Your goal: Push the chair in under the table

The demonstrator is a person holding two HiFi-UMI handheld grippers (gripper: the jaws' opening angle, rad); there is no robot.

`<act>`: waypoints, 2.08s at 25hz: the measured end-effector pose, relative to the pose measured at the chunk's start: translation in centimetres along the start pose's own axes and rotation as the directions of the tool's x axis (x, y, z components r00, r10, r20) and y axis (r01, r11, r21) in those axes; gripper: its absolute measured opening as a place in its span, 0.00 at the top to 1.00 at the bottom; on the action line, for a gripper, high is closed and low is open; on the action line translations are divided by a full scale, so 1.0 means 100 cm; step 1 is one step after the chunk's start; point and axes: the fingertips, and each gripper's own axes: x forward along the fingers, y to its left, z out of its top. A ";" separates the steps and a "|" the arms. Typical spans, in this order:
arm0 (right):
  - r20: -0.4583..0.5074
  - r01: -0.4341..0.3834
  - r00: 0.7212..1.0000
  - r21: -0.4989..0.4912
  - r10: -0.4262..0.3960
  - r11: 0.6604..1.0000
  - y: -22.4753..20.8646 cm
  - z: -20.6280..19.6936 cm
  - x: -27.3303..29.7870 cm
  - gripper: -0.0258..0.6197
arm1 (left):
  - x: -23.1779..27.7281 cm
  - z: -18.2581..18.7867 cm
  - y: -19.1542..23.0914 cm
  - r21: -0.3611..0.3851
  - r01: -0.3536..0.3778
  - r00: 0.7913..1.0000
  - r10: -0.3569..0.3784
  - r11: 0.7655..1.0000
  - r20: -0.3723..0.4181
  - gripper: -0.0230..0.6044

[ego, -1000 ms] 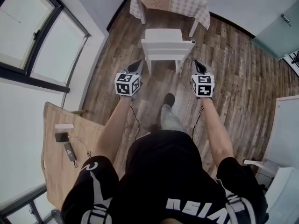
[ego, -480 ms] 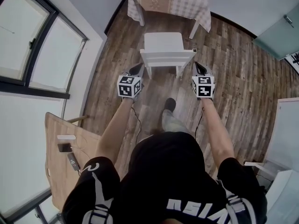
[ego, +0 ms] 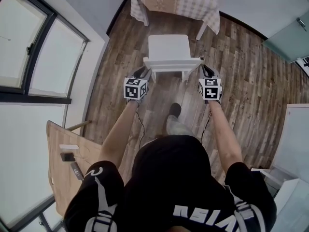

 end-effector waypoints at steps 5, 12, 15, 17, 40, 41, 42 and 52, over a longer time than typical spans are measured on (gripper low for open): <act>-0.050 -0.047 0.998 -0.002 0.047 0.999 -0.007 -0.011 0.022 0.74 | 0.023 0.003 0.005 0.001 -0.006 0.999 0.006 1.000 -0.038 0.66; -0.143 -0.110 0.983 0.031 0.113 0.993 -0.017 -0.035 0.060 0.50 | 0.056 -0.003 0.020 -0.007 -0.038 0.994 0.037 0.999 -0.098 0.59; -0.175 -0.126 0.976 0.047 0.132 0.991 -0.020 -0.044 0.076 0.43 | 0.070 -0.010 0.028 -0.008 -0.057 0.989 0.056 0.998 -0.135 0.54; -0.191 -0.126 0.972 0.056 0.135 0.990 -0.025 -0.047 0.087 0.43 | 0.079 -0.014 0.035 -0.011 -0.082 0.984 0.079 0.997 -0.158 0.51; -0.282 -0.247 0.916 0.162 0.285 0.955 -0.030 -0.073 0.155 0.38 | 0.126 -0.027 0.056 -0.037 -0.209 0.945 0.192 0.977 -0.265 0.46; -0.286 -0.252 0.912 0.171 0.292 0.953 -0.029 -0.074 0.156 0.36 | 0.126 -0.028 0.056 -0.041 -0.212 0.944 0.194 0.976 -0.268 0.46; -0.289 -0.255 0.910 0.174 0.297 0.951 -0.028 -0.074 0.156 0.35 | 0.125 -0.028 0.055 -0.044 -0.216 0.942 0.196 0.975 -0.272 0.46; -0.286 -0.262 0.908 0.187 0.307 0.947 -0.028 -0.075 0.158 0.35 | 0.126 -0.029 0.056 -0.071 -0.244 0.935 0.215 0.967 -0.283 0.46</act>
